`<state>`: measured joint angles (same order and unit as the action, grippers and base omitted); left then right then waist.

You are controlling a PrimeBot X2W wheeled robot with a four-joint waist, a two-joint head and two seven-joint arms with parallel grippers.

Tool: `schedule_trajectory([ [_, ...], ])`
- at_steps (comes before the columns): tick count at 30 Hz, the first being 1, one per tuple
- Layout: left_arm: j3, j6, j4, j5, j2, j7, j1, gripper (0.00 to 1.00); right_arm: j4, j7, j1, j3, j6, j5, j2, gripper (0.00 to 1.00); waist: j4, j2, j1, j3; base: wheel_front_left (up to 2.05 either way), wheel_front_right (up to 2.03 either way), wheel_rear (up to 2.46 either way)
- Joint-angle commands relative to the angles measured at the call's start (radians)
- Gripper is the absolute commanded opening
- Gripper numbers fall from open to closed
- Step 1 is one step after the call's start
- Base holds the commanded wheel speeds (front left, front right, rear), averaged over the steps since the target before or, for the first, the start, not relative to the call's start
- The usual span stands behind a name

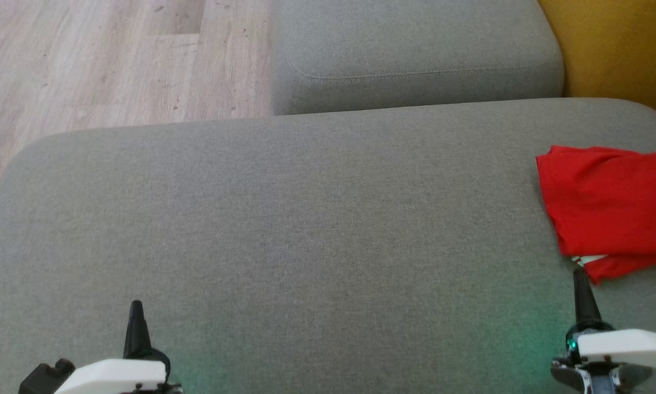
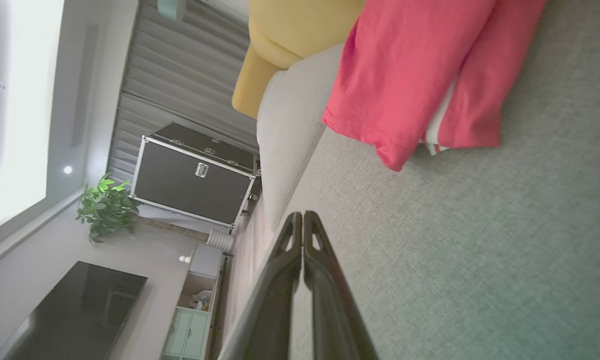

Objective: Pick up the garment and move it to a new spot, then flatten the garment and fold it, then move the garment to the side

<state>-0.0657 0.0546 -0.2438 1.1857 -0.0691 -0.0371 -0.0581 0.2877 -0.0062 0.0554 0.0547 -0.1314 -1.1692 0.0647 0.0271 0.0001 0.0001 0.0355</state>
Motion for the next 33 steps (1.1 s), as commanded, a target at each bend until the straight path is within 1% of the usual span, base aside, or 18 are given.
schedule_trajectory([
  [1, 0.032, 0.010, 0.027, 0.025, -0.014, 0.005, 0.062, 0.00, -0.037, 0.007, -0.062, -0.006, 0.001, -0.026, 0.003, 0.00, -0.001, -0.0001, -0.0001, -0.001, 0.00, 0.00, 0.00],
  [33, 0.120, 0.065, 0.005, 0.381, -0.011, 0.098, 0.145, 0.00, -0.042, 0.097, -0.145, 0.044, 0.001, -0.370, -0.008, 0.00, -0.022, -0.0001, -0.0001, -0.032, 0.00, 0.00, 0.00],
])
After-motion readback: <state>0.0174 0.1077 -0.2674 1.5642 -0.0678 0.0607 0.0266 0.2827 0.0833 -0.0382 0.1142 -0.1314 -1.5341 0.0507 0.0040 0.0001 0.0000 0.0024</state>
